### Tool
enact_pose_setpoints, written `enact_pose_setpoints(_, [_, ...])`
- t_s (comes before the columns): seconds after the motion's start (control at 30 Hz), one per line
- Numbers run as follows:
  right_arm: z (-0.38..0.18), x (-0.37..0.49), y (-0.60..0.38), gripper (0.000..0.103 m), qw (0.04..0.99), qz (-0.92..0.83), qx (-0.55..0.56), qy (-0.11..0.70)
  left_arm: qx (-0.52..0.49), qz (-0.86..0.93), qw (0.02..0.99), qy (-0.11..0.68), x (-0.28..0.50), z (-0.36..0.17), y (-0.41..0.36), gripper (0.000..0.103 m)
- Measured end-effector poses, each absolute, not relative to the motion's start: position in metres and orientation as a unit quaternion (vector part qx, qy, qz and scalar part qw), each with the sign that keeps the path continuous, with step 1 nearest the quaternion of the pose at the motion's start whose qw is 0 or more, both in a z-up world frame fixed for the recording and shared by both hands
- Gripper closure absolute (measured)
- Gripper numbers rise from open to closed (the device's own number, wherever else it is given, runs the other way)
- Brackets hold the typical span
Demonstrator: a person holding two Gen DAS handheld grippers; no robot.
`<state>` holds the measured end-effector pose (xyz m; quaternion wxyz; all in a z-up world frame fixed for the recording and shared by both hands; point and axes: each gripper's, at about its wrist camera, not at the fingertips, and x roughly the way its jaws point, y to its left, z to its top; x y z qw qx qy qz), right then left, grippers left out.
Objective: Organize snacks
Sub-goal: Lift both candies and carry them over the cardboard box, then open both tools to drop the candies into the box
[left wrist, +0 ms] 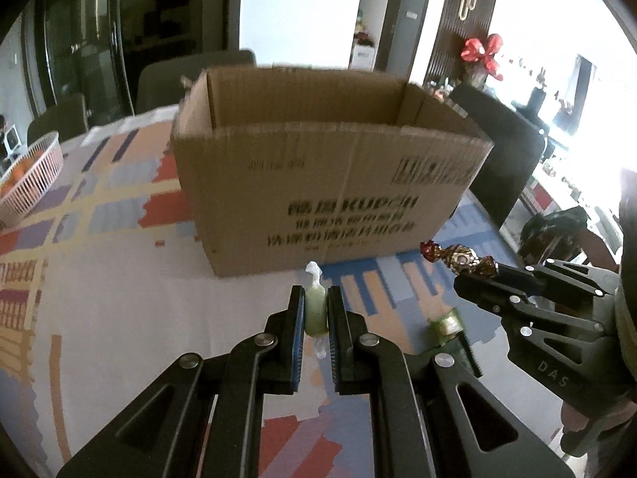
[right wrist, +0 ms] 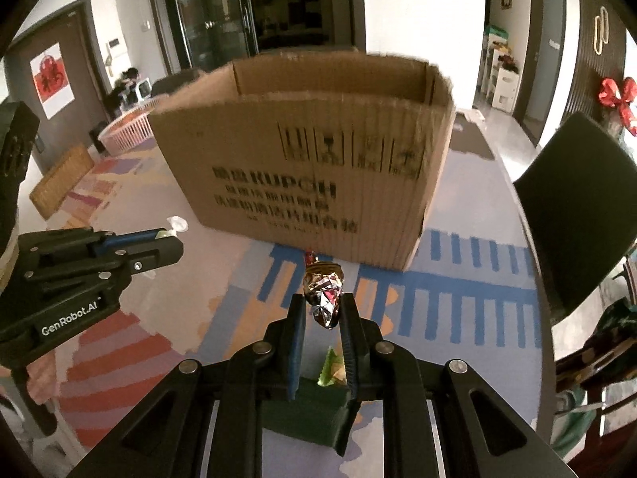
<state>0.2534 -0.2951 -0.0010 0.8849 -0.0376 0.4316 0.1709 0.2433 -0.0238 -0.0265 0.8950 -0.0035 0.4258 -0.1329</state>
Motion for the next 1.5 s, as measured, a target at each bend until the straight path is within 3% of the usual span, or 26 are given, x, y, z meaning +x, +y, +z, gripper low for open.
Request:
enact_pose_setpoints(0.8, [0.101,0.265,-0.286,0.085,0.932,0.178,-0.008,0.316,0.013,-0.144,0.941,0.307,0.268,0.078,-0.027,0.090])
enact_pose_setpoints(1.43, [0.106,0.324,-0.277,0.084,0.930,0.171,-0.008,0.325,0.010,-0.138,0.925,0.354,0.339,0.058,-0.024,0.090])
enact_pose_setpoints(1.47, [0.105,0.325,-0.277,0.084,0.930,0.170,-0.008,0.326,0.011,-0.135,0.925,0.355,0.342,0.057,-0.025,0.090])
enact_pose_setpoints(1.5, [0.104,0.328,-0.277,0.084,0.929,0.169,-0.008,0.329,0.012,-0.128,0.926,0.354,0.344,0.057,-0.025,0.081])
